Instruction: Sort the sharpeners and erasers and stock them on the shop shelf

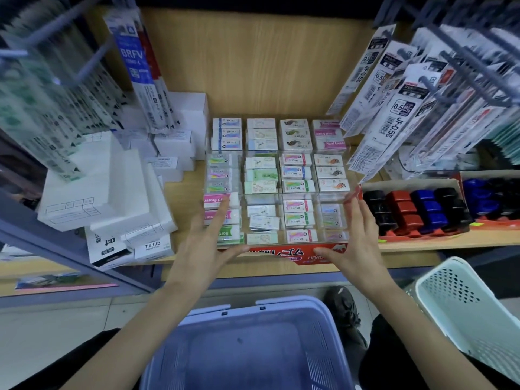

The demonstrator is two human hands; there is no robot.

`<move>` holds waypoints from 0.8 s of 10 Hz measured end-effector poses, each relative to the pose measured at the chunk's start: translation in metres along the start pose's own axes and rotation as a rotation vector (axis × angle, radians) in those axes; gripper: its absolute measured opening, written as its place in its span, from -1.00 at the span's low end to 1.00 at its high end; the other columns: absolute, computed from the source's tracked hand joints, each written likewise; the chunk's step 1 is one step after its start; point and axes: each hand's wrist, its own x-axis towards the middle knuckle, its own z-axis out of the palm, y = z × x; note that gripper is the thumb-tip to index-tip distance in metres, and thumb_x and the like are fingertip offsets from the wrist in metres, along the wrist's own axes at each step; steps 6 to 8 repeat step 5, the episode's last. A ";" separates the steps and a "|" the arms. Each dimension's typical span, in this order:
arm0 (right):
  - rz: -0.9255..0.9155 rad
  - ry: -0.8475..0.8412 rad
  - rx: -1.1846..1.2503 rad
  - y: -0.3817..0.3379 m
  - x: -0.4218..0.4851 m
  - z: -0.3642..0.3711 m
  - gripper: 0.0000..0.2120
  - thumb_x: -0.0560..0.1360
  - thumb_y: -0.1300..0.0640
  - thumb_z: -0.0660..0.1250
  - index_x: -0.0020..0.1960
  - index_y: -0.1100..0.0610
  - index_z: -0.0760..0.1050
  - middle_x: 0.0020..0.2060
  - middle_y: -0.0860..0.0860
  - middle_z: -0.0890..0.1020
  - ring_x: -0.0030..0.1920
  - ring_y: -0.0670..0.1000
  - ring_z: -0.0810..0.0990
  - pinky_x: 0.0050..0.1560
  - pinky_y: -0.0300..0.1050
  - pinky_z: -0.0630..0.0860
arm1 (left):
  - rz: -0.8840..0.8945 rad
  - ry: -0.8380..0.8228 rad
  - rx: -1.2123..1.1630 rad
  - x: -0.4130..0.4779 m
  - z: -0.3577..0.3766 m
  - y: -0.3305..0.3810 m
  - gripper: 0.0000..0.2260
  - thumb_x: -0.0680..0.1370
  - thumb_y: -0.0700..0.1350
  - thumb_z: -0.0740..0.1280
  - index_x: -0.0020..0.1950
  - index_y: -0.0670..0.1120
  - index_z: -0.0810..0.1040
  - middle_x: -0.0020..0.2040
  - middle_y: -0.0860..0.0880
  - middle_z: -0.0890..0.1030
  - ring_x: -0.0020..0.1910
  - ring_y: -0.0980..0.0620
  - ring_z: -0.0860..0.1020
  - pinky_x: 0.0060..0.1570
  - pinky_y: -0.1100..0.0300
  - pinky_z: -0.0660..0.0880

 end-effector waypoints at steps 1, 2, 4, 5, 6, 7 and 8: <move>0.005 -0.008 -0.003 0.001 0.001 0.001 0.13 0.27 0.01 0.56 0.54 0.09 -0.17 0.52 0.05 -0.07 0.50 -0.02 -0.08 0.45 -0.08 0.01 | -0.014 -0.008 -0.033 0.001 -0.001 0.000 -0.16 0.39 0.28 0.31 0.48 0.27 -0.19 0.36 -0.16 0.26 0.22 -0.20 0.45 0.16 -0.01 0.45; -0.006 -0.013 0.000 0.003 0.000 0.002 0.12 0.29 0.00 0.55 0.54 0.09 -0.17 0.52 0.04 -0.09 0.49 -0.03 -0.09 0.44 -0.11 -0.01 | -0.040 0.001 -0.023 0.001 -0.002 0.004 -0.15 0.39 0.27 0.32 0.51 0.25 -0.14 0.47 -0.17 0.16 0.33 -0.19 0.39 0.21 0.00 0.42; -0.005 -0.036 -0.032 0.001 -0.009 -0.004 0.07 0.34 -0.04 0.50 0.54 0.08 -0.19 0.52 0.02 -0.13 0.50 -0.03 -0.14 0.48 -0.10 -0.06 | -0.023 -0.008 -0.094 -0.009 -0.007 0.006 -0.15 0.42 0.24 0.34 0.52 0.22 -0.15 0.48 -0.13 0.13 0.39 -0.18 0.31 0.25 -0.04 0.39; -0.118 -0.048 0.021 -0.011 -0.031 -0.017 -0.15 0.43 -0.04 0.42 0.54 0.03 -0.01 0.52 -0.01 -0.02 0.51 -0.05 -0.08 0.51 0.01 0.02 | 0.073 0.047 -0.157 -0.029 -0.015 0.006 -0.17 0.39 0.35 0.24 0.54 0.07 0.03 0.48 -0.10 0.16 0.45 -0.12 0.23 0.37 0.00 0.26; -0.118 -0.048 0.021 -0.011 -0.031 -0.017 -0.15 0.43 -0.04 0.42 0.54 0.03 -0.01 0.52 -0.01 -0.02 0.51 -0.05 -0.08 0.51 0.01 0.02 | 0.073 0.047 -0.157 -0.029 -0.015 0.006 -0.17 0.39 0.35 0.24 0.54 0.07 0.03 0.48 -0.10 0.16 0.45 -0.12 0.23 0.37 0.00 0.26; -0.118 -0.048 0.021 -0.011 -0.031 -0.017 -0.15 0.43 -0.04 0.42 0.54 0.03 -0.01 0.52 -0.01 -0.02 0.51 -0.05 -0.08 0.51 0.01 0.02 | 0.073 0.047 -0.157 -0.029 -0.015 0.006 -0.17 0.39 0.35 0.24 0.54 0.07 0.03 0.48 -0.10 0.16 0.45 -0.12 0.23 0.37 0.00 0.26; -0.118 -0.048 0.021 -0.011 -0.031 -0.017 -0.15 0.43 -0.04 0.42 0.54 0.03 -0.01 0.52 -0.01 -0.02 0.51 -0.05 -0.08 0.51 0.01 0.02 | 0.073 0.047 -0.157 -0.029 -0.015 0.006 -0.17 0.39 0.35 0.24 0.54 0.07 0.03 0.48 -0.10 0.16 0.45 -0.12 0.23 0.37 0.00 0.26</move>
